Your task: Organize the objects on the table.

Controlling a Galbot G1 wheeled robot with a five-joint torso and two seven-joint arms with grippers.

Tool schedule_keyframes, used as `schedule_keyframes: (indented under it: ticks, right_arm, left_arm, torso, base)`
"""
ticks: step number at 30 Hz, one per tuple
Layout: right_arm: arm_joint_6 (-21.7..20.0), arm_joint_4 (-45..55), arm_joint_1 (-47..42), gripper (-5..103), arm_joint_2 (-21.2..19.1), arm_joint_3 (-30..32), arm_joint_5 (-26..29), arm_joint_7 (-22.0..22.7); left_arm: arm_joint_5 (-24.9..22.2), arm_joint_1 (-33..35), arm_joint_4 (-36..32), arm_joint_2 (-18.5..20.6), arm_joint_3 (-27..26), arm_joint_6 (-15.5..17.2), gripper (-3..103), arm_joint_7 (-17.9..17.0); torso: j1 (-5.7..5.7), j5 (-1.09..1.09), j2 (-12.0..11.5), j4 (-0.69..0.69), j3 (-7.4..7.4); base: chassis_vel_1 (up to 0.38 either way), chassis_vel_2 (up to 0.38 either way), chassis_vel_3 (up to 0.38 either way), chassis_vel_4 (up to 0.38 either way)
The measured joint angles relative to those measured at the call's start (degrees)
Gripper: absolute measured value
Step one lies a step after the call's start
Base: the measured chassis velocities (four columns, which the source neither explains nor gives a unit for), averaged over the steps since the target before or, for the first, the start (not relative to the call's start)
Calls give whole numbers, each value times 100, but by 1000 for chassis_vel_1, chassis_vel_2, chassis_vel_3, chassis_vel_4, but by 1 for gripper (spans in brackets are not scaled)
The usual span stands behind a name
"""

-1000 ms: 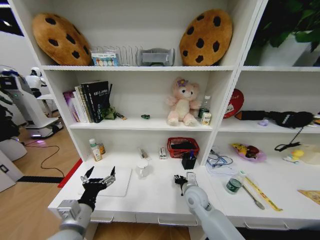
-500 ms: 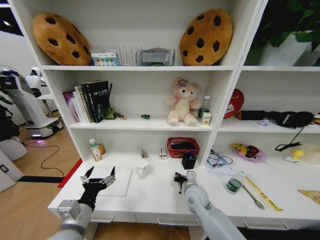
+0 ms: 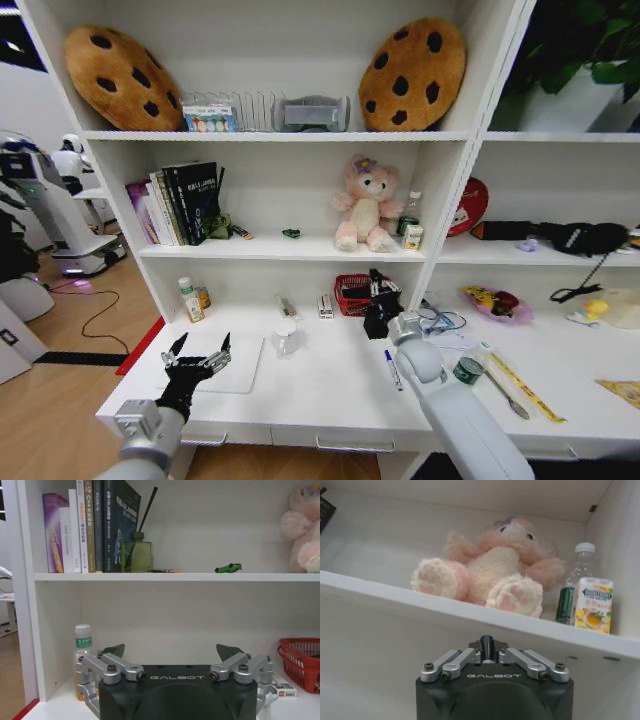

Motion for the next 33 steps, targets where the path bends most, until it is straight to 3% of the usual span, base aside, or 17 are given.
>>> schedule_keyframes:
  ticks: [2,11,29,30,33]
  right_arm:
    - [326,-510,117,11,175,57,-25,-200]
    - [860,-1616,593,11,626,79,-175,-526]
    - [692,-2002,701,8,826,111,-130,-338]
    - [587,-1954,646,18,836,112,-126,-269]
    - [502,-1872,587,28,848,80,-133,-115]
  left_arm:
    - [0,0,0,0,0,0,100,0]
    - [0,0,0,0,0,0,100,0]
    - [0,0,0,0,0,0,100,0]
    - [0,0,0,0,0,0,100,0]
    - [0,0,0,0,0,0,100,0]
  torso:
    - [0,0,0,0,0]
    - [0,-1,0,0,0]
    - [-1,0,0,1,0]
    - [0,0,0,0,0]
    - [0,0,0,0,0]
  base:
    - [0,0,0,0]
    - [0,0,0,0]
    - [0,0,0,0]
    - [0,0,0,0]
    - [0,0,0,0]
